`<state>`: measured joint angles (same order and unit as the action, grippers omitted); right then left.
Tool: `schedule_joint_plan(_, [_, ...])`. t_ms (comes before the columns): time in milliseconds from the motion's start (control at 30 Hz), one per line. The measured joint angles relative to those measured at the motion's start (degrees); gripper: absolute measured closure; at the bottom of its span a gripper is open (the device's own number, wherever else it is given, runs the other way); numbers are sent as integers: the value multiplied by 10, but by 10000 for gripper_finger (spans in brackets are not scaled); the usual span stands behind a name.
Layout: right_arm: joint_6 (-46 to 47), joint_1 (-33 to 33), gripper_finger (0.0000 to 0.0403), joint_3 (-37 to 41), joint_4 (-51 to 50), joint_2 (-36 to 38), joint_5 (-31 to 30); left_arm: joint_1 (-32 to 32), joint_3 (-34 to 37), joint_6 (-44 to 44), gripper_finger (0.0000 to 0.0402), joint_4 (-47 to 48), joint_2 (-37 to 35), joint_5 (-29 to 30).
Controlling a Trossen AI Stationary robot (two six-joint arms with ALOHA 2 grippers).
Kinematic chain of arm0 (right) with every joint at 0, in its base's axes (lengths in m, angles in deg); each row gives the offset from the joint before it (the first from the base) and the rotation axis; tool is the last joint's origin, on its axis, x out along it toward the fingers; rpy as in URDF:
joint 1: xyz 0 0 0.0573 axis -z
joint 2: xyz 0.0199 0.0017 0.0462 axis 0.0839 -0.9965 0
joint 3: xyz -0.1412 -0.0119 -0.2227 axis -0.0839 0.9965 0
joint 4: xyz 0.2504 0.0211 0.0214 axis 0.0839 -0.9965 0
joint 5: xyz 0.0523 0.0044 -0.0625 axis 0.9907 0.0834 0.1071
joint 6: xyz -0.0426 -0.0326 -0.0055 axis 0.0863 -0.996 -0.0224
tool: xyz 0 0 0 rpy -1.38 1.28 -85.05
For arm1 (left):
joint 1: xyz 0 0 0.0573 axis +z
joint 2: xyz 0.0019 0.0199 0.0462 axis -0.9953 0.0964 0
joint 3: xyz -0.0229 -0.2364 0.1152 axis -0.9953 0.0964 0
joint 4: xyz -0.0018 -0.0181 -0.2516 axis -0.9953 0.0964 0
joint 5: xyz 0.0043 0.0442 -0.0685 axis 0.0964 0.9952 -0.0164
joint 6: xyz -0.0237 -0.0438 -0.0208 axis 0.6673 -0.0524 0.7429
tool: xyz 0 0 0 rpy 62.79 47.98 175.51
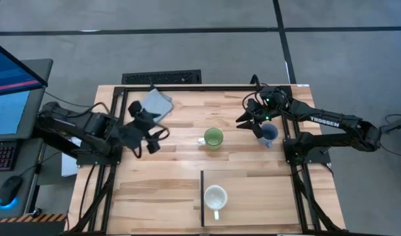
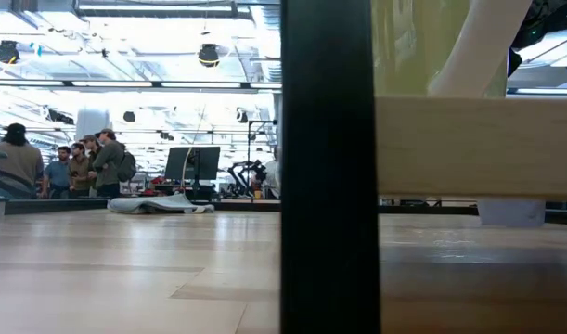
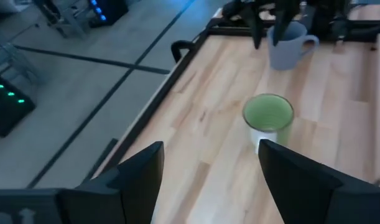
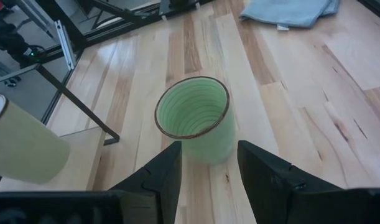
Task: Stack small to large cups/mugs on shelf
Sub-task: Put the green cup on the table
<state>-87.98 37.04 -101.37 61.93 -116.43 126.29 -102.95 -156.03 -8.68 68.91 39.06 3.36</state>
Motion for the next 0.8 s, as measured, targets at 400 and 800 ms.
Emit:
schedule_joint_plan(400, [1, -27, 225, 0, 2, 0, 0, -24, 345, -71, 148, -315, -190, -11])
schedule_joint_plan(800, [0, -70, 225, 0, 36, 0, -1, -23, 540, -105, 148, -466, -308, -11])
